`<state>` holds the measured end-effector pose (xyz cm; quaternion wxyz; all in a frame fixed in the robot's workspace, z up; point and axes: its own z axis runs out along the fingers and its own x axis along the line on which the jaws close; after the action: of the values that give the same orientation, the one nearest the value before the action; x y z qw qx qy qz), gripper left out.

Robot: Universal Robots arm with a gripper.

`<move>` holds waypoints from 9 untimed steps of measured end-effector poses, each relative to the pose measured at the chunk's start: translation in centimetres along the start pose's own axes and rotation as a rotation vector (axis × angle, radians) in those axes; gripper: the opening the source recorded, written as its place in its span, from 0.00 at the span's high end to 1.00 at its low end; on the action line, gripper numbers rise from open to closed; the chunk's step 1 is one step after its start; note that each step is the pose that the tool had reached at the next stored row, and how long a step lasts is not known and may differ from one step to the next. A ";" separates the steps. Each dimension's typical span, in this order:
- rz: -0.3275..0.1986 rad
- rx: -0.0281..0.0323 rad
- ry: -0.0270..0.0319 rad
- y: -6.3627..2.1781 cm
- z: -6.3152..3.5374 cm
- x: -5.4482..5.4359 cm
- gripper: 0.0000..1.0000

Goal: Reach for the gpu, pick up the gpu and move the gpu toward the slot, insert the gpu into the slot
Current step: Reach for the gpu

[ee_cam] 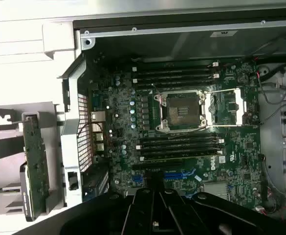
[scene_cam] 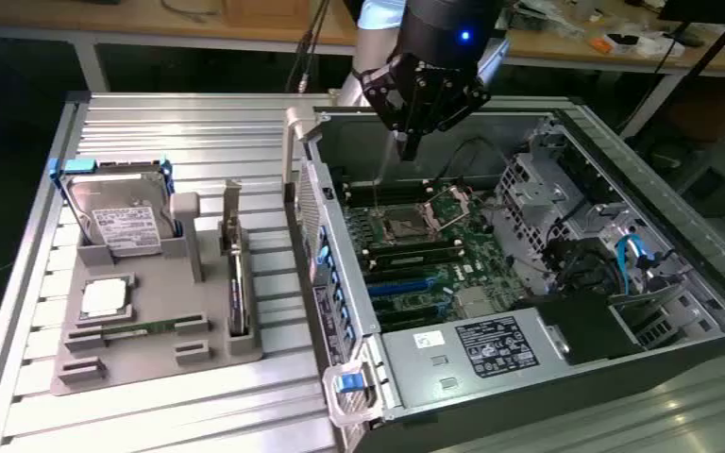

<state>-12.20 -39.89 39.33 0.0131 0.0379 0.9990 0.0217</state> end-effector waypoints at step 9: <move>0.000 0.0001 0.0000 -0.19 -0.07 2.5 0.89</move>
<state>-14.70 -39.89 39.33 0.0131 0.0378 0.9990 0.0216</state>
